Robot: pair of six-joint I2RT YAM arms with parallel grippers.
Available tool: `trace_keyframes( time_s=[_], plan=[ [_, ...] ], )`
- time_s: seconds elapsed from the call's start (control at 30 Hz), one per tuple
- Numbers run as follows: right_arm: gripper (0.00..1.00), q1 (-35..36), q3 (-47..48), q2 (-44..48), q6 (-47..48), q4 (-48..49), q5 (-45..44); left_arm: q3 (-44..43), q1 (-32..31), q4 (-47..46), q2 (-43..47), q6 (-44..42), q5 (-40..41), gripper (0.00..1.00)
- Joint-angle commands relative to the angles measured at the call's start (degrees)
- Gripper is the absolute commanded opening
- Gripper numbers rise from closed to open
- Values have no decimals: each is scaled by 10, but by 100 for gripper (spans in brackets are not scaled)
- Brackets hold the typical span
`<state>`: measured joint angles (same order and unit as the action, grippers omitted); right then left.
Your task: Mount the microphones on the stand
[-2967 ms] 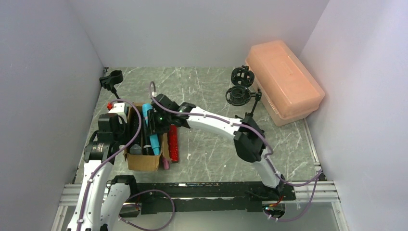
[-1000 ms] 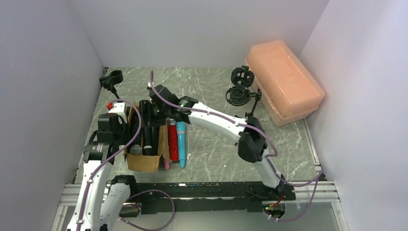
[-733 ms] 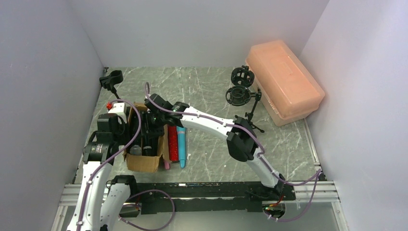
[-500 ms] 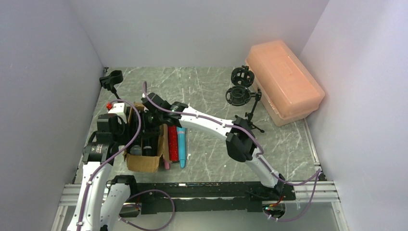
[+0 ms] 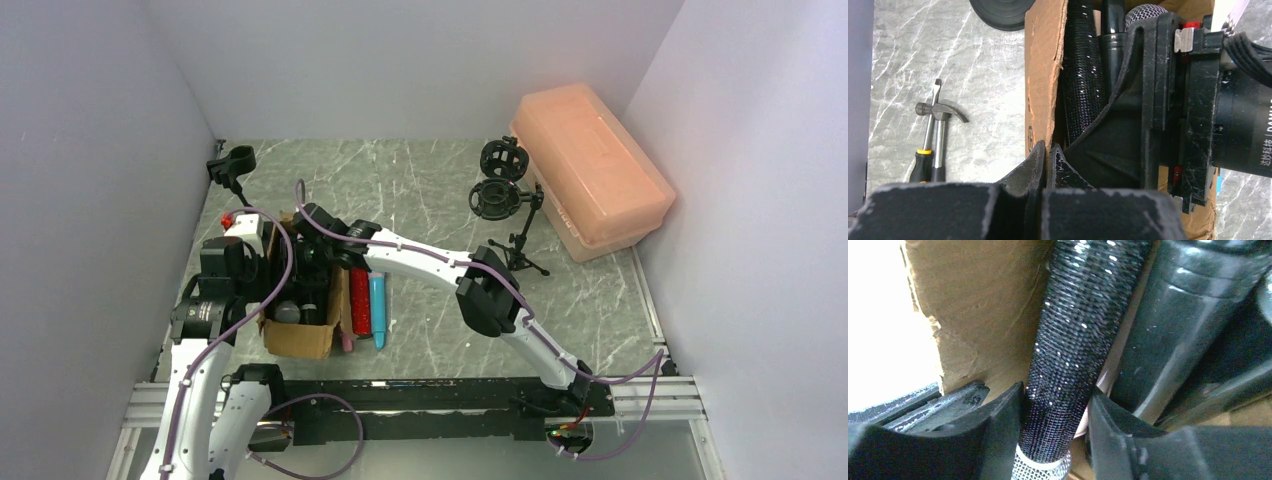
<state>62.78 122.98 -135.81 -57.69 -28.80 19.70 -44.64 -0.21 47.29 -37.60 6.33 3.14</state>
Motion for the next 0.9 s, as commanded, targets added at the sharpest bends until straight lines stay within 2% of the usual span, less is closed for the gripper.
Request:
trace_keyframes(
  time_s=[0.0,0.17,0.47,0.6,0.87],
  plan=[
    [44,2,21,6,-7,28,-32,-38,0,-54,14,13,-19,0],
    [30,2,6,52,21,46,-46,-31,0,-56,17,-1,-3,0],
    [22,1,-63,166,89,29,-57,-20,0,-67,13,-10,26,0],
    [19,-16,-143,227,109,19,-56,-16,0,-69,13,-13,31,0],
    [16,-85,-395,374,123,45,-75,-14,0,-66,13,-15,34,0]
  ],
)
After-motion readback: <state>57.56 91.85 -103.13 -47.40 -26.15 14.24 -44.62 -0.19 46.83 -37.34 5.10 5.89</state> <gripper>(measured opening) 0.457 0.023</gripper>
